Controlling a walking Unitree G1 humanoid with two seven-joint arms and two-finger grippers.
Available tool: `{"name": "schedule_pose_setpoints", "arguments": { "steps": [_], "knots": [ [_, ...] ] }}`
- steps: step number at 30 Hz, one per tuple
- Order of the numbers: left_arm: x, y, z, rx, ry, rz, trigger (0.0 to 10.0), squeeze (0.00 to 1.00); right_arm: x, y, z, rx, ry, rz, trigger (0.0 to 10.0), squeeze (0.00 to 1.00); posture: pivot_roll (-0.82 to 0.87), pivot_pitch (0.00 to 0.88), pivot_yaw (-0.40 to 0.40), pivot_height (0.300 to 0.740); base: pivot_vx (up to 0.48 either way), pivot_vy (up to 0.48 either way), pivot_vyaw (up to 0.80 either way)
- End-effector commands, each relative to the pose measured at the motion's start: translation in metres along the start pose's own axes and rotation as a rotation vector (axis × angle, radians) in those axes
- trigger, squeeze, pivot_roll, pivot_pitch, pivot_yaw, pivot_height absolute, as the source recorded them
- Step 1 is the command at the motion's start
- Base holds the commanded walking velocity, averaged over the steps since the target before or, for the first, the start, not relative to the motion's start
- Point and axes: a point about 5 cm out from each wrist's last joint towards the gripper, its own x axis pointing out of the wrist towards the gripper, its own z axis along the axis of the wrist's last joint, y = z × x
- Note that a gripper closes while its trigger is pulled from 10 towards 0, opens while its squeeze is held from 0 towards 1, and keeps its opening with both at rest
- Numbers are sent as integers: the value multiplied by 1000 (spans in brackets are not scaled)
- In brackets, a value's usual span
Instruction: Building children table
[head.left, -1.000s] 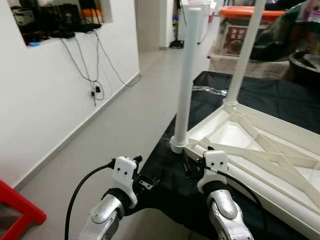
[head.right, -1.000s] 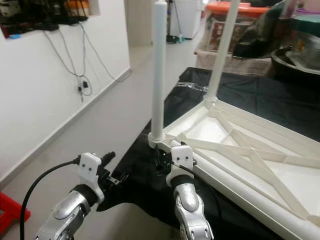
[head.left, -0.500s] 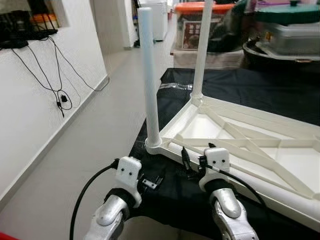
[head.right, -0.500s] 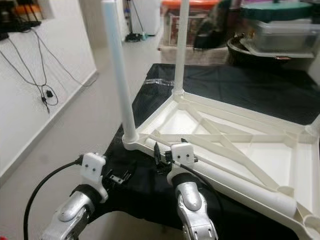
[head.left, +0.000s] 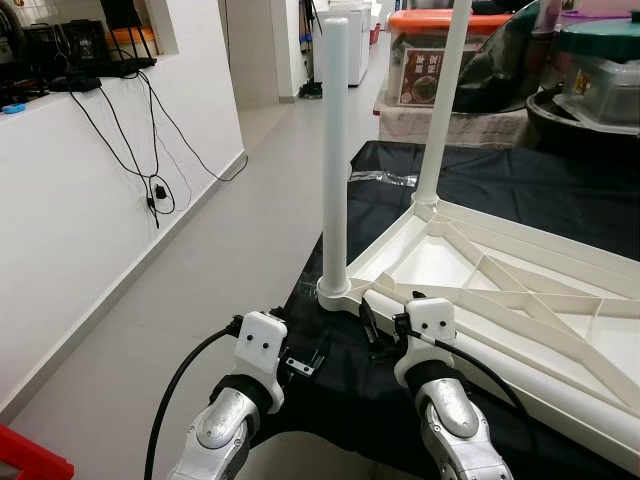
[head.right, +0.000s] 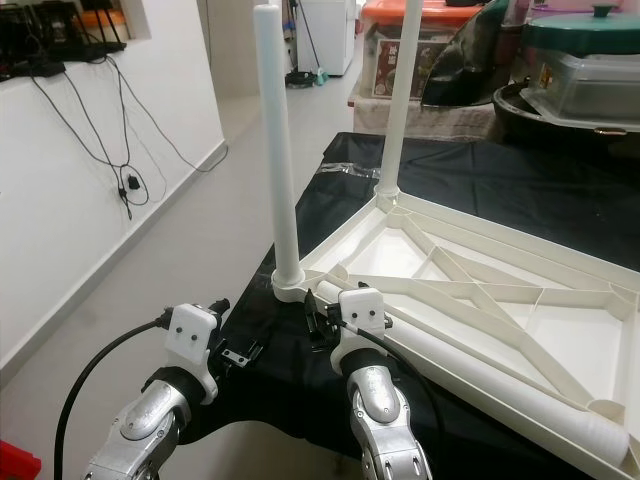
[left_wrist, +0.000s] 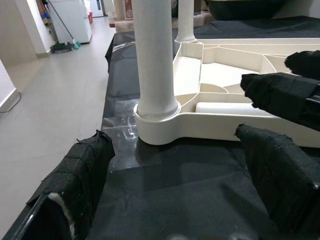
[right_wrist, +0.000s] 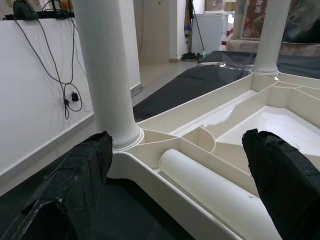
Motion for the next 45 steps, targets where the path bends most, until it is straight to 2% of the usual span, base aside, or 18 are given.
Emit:
{"name": "schedule_pose_setpoints", "arguments": {
  "steps": [1,6,14,20,34,45],
  "knots": [
    [-2,1,-7,23,41,12,10000,0,-2,-1,3,22,-12,-8,10000,0,-23,0,37,740,0,0,0],
    [-2,2,-7,28,43,18,10000,0,-3,-2,5,27,-27,-10,10000,0,-16,0,34,740,0,0,0],
    [-2,3,-5,38,24,40,10000,0,-3,0,6,25,-30,1,10000,0,1,0,24,740,0,0,-690],
    [-3,3,-3,58,5,66,10000,0,-4,-1,8,19,-42,2,10000,0,-2,0,17,740,0,0,0],
    [-3,3,-7,61,32,63,10000,0,-4,-3,4,22,-29,-4,10000,0,-1,0,22,740,0,-464,0],
    [-3,3,-9,54,37,51,10000,0,-3,-2,1,31,-17,1,10000,0,0,0,22,740,-374,-233,0]
  ]
}}
